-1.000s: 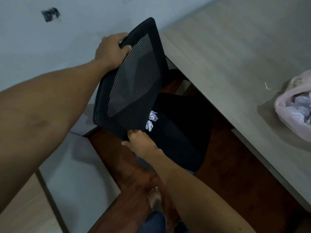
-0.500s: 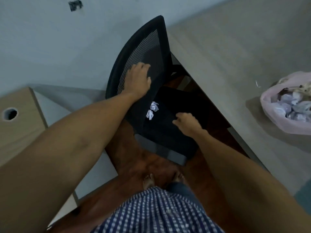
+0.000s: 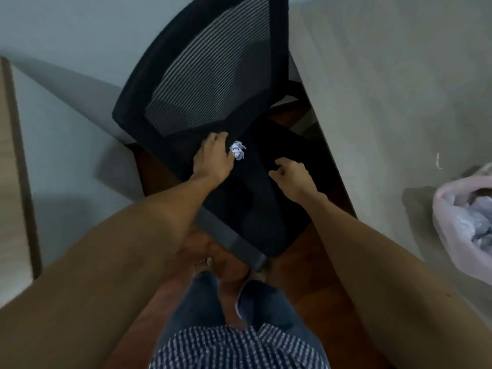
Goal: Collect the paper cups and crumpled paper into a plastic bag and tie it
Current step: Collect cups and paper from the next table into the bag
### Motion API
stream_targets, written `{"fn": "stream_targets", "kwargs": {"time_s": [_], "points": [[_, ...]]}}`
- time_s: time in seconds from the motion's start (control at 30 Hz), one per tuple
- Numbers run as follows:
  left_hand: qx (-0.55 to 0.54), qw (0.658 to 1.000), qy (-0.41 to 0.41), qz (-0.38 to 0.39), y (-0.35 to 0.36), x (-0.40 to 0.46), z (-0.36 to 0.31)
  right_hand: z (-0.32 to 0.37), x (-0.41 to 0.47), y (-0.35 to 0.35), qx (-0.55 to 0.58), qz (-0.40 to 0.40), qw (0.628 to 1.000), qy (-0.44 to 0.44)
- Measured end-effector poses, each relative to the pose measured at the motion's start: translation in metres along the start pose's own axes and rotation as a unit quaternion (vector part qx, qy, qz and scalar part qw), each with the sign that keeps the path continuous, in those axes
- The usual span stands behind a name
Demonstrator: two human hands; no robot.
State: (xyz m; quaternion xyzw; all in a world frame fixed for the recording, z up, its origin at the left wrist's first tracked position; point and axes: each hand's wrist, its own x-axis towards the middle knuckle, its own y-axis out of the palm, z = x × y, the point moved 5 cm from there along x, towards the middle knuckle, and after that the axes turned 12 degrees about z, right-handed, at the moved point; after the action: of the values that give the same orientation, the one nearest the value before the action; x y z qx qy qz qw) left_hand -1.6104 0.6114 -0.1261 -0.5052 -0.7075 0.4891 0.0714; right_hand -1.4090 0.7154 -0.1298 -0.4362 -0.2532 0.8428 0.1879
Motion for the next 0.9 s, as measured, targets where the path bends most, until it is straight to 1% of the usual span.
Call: {"fn": "stream_targets", "kwargs": {"time_s": [0.07, 0.13, 0.3, 0.43, 0.53, 0.6, 0.63, 0.7, 0.77, 0.83, 0.9], "points": [[-0.028, 0.999, -0.022, 0.005, 0.025, 0.003, 0.009, -0.003, 0.023, 0.004, -0.005, 0.001, 1.000, -0.016], [-0.058, 0.997, -0.044, -0.007, 0.052, 0.011, 0.021, -0.006, 0.054, 0.013, -0.013, 0.006, 0.999, -0.038], [-0.121, 0.987, -0.108, -0.014, 0.131, 0.042, 0.059, -0.018, 0.137, 0.048, -0.012, 0.030, 0.997, -0.077], [-0.117, 0.977, -0.181, 0.000, 0.185, 0.077, 0.091, -0.028, 0.201, 0.074, -0.030, 0.036, 0.993, -0.110], [-0.107, 0.973, -0.204, -0.023, 0.207, 0.105, 0.106, -0.032, 0.253, 0.094, -0.010, 0.062, 0.990, -0.128], [-0.081, 0.975, -0.195, -0.073, 0.214, 0.117, 0.114, -0.043, 0.300, 0.111, 0.011, 0.059, 0.987, -0.148], [-0.083, 0.976, -0.175, -0.102, 0.214, 0.120, 0.117, -0.044, 0.313, 0.117, 0.017, 0.061, 0.986, -0.151], [-0.112, 0.976, -0.132, -0.135, 0.215, 0.124, 0.123, -0.027, 0.307, 0.117, 0.032, 0.067, 0.985, -0.157], [-0.141, 0.973, -0.119, -0.137, 0.212, 0.123, 0.122, -0.019, 0.297, 0.115, 0.062, 0.056, 0.983, -0.165], [-0.163, 0.971, -0.119, -0.130, 0.205, 0.117, 0.114, -0.024, 0.281, 0.111, 0.090, 0.027, 0.983, -0.158], [-0.170, 0.973, -0.110, -0.106, 0.201, 0.107, 0.107, -0.033, 0.257, 0.103, 0.121, -0.010, 0.981, -0.154]]}}
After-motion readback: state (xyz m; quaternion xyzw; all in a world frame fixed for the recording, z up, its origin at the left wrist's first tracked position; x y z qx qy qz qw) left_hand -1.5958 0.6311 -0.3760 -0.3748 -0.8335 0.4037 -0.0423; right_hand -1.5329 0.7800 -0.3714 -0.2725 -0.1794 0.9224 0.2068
